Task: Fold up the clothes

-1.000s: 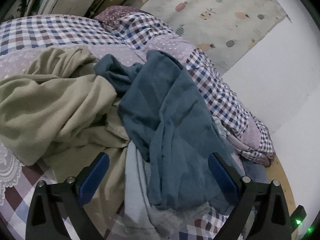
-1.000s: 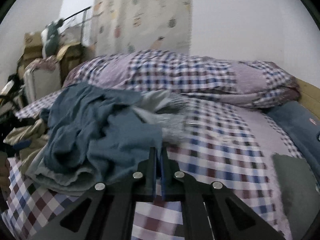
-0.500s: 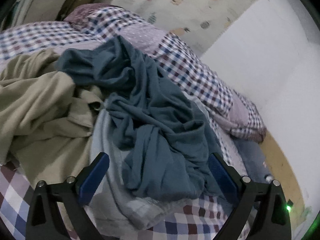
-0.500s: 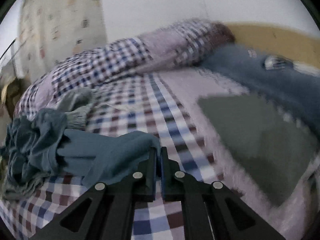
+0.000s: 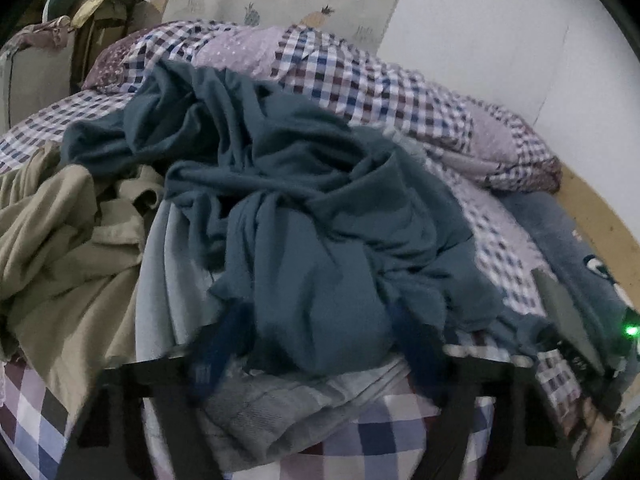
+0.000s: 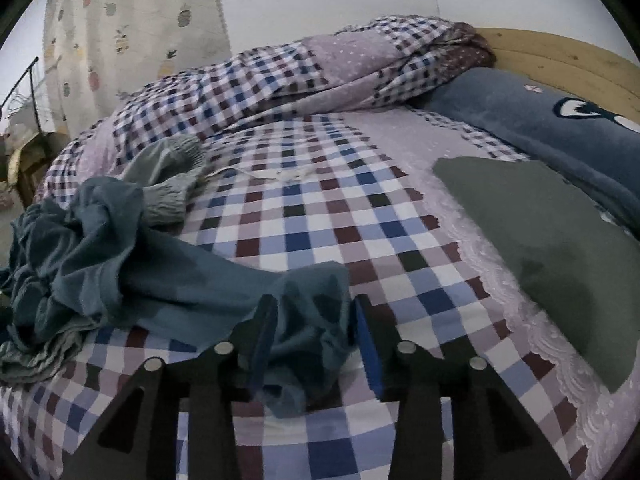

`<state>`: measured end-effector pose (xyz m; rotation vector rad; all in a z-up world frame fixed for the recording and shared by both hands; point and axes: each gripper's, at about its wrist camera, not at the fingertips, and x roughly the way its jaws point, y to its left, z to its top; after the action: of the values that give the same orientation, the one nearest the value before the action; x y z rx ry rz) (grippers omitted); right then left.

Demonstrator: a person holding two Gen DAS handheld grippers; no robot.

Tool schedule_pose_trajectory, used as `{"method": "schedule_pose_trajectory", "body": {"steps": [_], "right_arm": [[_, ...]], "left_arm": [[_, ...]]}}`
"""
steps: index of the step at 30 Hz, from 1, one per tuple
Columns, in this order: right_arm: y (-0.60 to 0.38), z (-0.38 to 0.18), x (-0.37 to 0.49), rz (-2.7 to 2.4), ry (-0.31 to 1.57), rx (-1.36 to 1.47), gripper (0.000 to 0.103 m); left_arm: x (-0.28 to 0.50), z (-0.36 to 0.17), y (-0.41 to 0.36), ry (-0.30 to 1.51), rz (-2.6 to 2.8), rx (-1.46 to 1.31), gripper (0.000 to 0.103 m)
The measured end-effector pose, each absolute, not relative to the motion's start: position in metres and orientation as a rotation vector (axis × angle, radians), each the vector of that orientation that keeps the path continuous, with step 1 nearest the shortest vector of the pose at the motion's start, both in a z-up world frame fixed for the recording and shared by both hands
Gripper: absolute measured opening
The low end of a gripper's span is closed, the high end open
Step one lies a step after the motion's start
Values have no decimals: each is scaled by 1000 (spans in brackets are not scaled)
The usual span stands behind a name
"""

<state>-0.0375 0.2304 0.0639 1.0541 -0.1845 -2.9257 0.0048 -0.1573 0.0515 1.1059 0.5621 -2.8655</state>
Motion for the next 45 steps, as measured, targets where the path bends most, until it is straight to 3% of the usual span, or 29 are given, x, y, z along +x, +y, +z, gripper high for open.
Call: {"method": "schedule_pose_trajectory", "body": {"steps": [2, 5, 9, 12, 16, 21, 24, 29, 37, 43, 45], "right_arm": [[232, 62, -41, -2904, -198, 1068, 44], [234, 64, -42, -2895, -216, 1067, 44], [234, 72, -37, -2878, -243, 994, 44], [228, 83, -29, -2832, -253, 900, 45], [205, 87, -21, -2712, -236, 834, 54], [158, 77, -20, -2546, -113, 844, 59], [132, 69, -19, -2478, -26, 872, 72], [115, 58, -26, -2426, 2, 929, 73], [125, 39, -55, -2406, -168, 1085, 73], [124, 44, -54, -2406, -187, 1024, 73], [121, 46, -55, -2402, -183, 1004, 73]], "left_arm": [[3, 46, -155, 554, -2840, 1134, 38], [4, 44, -156, 586, -2823, 1120, 21], [13, 54, -159, 702, -2846, 1024, 10], [28, 72, -160, 755, -2902, 881, 9], [48, 100, -161, 787, -2989, 688, 9], [76, 128, -168, 861, -3082, 410, 8], [92, 143, -178, 885, -3086, 293, 8], [114, 159, -205, 939, -3028, 174, 8], [147, 138, -280, 1052, -2589, 129, 8], [174, 86, -346, 1229, -2097, 246, 8], [176, 83, -348, 1213, -2048, 254, 8]]}}
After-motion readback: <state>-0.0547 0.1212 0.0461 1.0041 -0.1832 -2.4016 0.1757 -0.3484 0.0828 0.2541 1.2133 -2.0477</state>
